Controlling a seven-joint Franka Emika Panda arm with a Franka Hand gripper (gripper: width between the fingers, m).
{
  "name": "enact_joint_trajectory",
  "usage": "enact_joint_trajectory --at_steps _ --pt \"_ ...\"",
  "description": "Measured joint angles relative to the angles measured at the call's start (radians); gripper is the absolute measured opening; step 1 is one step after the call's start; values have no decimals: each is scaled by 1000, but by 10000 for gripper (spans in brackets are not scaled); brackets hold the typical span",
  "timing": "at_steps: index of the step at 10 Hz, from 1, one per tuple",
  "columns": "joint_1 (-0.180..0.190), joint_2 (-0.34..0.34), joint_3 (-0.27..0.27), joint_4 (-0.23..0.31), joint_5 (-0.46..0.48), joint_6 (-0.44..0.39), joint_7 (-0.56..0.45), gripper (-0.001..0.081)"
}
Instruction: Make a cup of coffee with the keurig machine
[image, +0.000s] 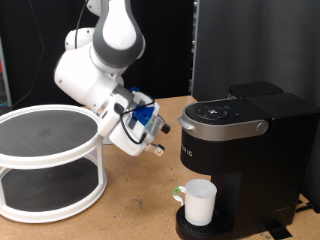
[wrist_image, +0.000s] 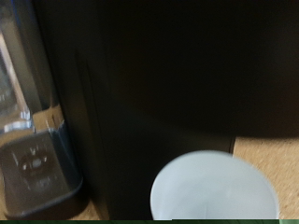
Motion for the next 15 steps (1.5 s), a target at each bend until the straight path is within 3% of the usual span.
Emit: enact_joint_trajectory --at_steps 3,10,11,14,15 --pt "-15 -110 -16 -9 -63 -40 87 803" --pt "-71 -346 -86 -15 -213 -237 269 803" --pt "-71 -344 -85 -15 -213 -233 269 803" --pt "-66 -349 -79 -4 -93 -234 274 803" --pt "-65 -355 -57 17 -118 -227 315 803"
